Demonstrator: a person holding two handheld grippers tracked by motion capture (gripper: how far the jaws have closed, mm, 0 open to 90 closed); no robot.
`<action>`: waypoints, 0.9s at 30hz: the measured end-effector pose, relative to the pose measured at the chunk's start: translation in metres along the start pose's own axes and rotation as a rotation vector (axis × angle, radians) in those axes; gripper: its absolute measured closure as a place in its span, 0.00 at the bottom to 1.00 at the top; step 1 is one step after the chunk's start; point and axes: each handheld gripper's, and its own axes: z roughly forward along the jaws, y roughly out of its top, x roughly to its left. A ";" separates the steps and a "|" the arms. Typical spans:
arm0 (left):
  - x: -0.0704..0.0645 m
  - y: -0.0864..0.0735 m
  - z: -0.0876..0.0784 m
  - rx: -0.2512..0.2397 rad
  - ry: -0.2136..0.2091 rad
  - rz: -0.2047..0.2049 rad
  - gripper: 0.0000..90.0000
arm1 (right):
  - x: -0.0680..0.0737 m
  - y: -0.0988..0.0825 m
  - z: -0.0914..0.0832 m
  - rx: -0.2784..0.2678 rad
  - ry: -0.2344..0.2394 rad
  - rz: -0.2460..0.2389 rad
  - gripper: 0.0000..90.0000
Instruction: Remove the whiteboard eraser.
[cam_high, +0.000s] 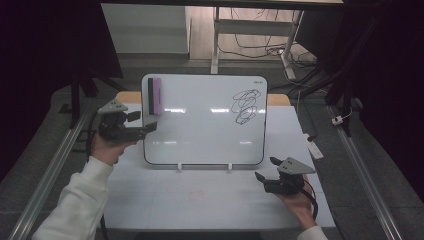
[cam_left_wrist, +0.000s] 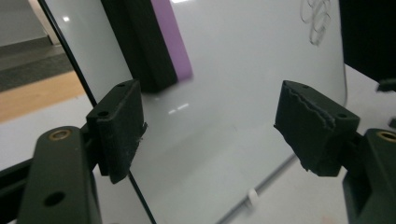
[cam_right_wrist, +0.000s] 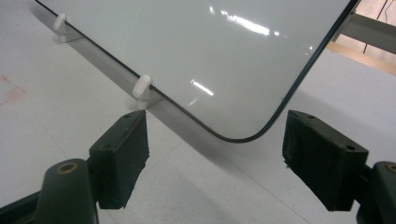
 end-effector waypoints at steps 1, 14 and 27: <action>0.002 0.005 0.002 -0.001 0.007 0.000 0.28 | 0.000 0.000 0.000 0.001 0.001 0.001 0.24; 0.021 0.056 0.033 -0.004 0.105 0.004 0.39 | -0.004 -0.006 -0.001 0.003 -0.004 0.034 0.25; 0.024 0.074 0.042 -0.013 0.166 -0.030 0.62 | -0.004 -0.008 -0.001 0.016 -0.016 0.038 0.25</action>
